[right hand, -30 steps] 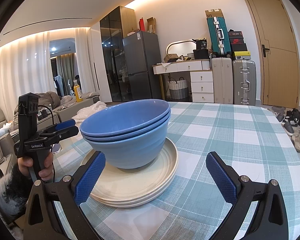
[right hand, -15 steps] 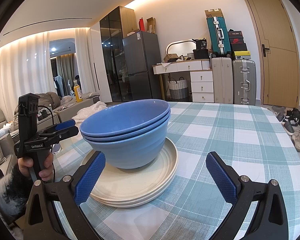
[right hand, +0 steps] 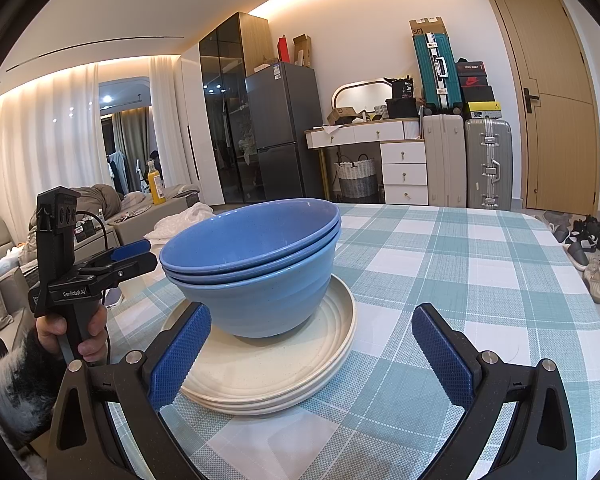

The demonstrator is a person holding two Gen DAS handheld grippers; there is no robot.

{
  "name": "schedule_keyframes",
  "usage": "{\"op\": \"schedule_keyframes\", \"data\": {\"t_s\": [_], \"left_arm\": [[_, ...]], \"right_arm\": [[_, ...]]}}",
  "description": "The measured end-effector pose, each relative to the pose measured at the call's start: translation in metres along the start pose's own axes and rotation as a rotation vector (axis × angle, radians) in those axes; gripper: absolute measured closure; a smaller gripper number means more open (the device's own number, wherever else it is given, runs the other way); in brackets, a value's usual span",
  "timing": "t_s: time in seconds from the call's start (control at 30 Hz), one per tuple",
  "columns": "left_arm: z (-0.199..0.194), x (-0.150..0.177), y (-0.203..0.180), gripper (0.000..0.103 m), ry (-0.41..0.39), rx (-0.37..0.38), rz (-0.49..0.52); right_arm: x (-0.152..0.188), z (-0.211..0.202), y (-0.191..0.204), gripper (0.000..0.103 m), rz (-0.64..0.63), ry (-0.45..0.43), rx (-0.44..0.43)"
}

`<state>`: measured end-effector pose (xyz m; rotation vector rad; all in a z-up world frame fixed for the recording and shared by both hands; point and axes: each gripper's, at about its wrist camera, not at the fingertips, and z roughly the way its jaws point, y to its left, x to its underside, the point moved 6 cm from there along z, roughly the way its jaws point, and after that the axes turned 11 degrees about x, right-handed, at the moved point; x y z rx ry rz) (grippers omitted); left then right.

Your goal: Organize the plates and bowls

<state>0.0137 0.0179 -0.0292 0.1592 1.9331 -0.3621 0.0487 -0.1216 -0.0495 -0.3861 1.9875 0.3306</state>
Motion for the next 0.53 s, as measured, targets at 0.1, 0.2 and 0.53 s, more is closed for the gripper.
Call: {"op": "schedule_keyframes", "data": {"t_s": [0.1, 0.2, 0.53], "left_arm": [[0.0008, 0.0, -0.0001, 0.002, 0.0, 0.0, 0.0], [0.0, 0.0003, -0.0003, 0.002, 0.0, 0.0, 0.0], [0.0015, 0.0005, -0.0006, 0.002, 0.0, 0.0, 0.002]], "right_arm": [[0.0002, 0.0005, 0.0, 0.001, 0.001, 0.0, 0.0], [0.0002, 0.0003, 0.0001, 0.001, 0.001, 0.0, 0.0], [0.0001, 0.0001, -0.0004, 0.001, 0.001, 0.0, 0.0]]}}
